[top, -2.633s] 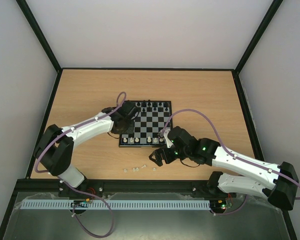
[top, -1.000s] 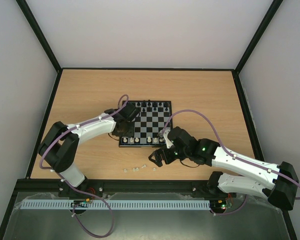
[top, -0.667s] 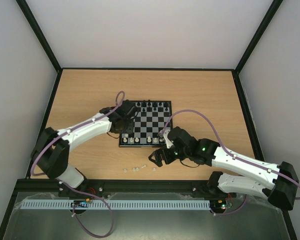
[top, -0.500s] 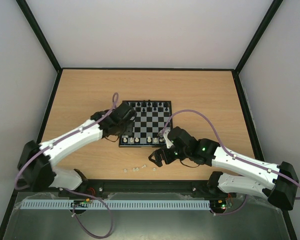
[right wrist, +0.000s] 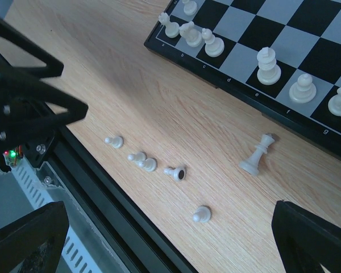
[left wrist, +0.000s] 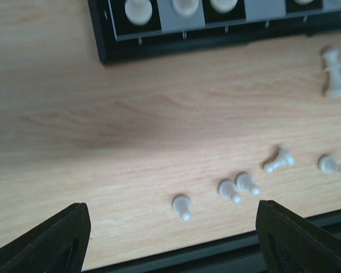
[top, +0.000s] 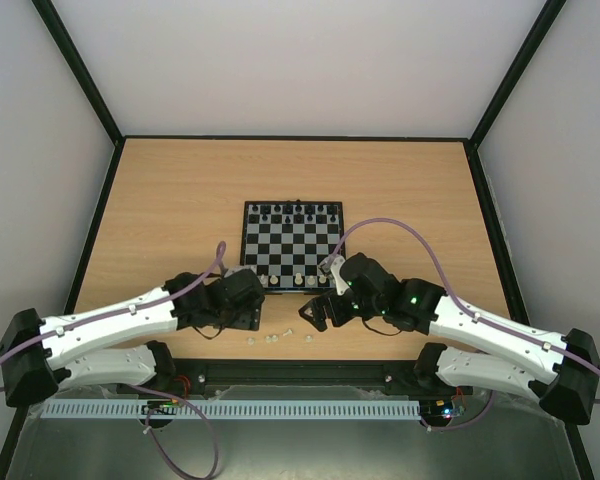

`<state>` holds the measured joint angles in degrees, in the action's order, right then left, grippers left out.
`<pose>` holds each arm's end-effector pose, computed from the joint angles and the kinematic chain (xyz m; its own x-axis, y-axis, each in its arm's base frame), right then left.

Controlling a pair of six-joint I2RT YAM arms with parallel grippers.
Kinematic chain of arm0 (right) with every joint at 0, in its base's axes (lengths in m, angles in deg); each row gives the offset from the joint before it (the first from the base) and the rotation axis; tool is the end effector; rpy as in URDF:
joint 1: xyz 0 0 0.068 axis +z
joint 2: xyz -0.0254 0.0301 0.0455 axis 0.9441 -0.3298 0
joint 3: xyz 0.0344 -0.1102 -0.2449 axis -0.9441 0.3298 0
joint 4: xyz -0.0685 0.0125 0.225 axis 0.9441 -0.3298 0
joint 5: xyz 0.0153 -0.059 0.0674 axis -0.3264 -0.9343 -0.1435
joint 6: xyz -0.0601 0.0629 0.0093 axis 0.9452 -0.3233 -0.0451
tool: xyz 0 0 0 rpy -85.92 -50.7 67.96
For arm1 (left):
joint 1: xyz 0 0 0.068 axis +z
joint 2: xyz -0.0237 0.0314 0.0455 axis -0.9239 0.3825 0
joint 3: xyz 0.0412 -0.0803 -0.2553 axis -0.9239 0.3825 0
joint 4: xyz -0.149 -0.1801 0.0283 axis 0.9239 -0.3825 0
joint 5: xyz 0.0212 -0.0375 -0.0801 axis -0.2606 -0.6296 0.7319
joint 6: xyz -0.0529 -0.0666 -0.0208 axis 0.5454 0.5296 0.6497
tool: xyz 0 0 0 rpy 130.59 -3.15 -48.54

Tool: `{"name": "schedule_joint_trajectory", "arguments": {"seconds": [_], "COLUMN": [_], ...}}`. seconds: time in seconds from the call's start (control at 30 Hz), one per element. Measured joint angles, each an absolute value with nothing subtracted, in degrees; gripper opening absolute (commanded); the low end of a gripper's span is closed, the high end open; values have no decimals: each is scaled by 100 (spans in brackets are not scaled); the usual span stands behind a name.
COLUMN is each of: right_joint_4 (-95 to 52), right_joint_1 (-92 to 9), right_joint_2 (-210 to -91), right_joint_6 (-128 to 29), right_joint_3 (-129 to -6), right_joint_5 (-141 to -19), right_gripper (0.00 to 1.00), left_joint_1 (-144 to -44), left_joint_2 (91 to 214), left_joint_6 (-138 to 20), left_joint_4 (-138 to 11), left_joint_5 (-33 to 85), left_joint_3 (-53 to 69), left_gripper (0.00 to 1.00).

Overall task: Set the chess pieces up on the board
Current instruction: Pick up the chess piece at the center of the board.

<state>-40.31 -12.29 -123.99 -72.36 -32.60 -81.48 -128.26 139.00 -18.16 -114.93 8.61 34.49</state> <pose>0.1083 0.1917 0.2493 -0.6944 -0.1849 -0.6955 -0.6307 0.6217 0.4644 0.1006 -0.1550 0.2047 -0.9281 0.0636 -0.3668 0.1606 0.9573 -0.2404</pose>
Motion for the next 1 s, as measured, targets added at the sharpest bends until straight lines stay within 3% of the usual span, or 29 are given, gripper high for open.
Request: {"name": "schedule_joint_trajectory", "arguments": {"seconds": [0.2, 0.37, 0.67, 1.0], "right_joint_4": [-4031, -4031, -4031, -4029], "right_joint_1": [-1229, -1229, -1229, -1229], "right_joint_2": [-12393, -12390, -12369, -12275], "right_joint_6": [-7236, -7236, -7234, -7234], "right_joint_3": [-3260, -3260, -3260, -3260], "right_joint_5": [-8168, -8165, -8163, -8157], "right_gripper": [99, 99, 99, 99], "left_joint_1": [-13270, -13482, -13744, -13797], "left_joint_2": [14152, 14864, 15417, 15710], "left_joint_6": [-1374, -1195, -1031, -981], "left_joint_4": [-11406, -11159, -10833, -10687], "left_joint_5": [948, 983, 1134, 1222], "left_joint_3": [3724, 3777, 3803, 3879], "left_gripper": [83, 76, 50, 31]}}
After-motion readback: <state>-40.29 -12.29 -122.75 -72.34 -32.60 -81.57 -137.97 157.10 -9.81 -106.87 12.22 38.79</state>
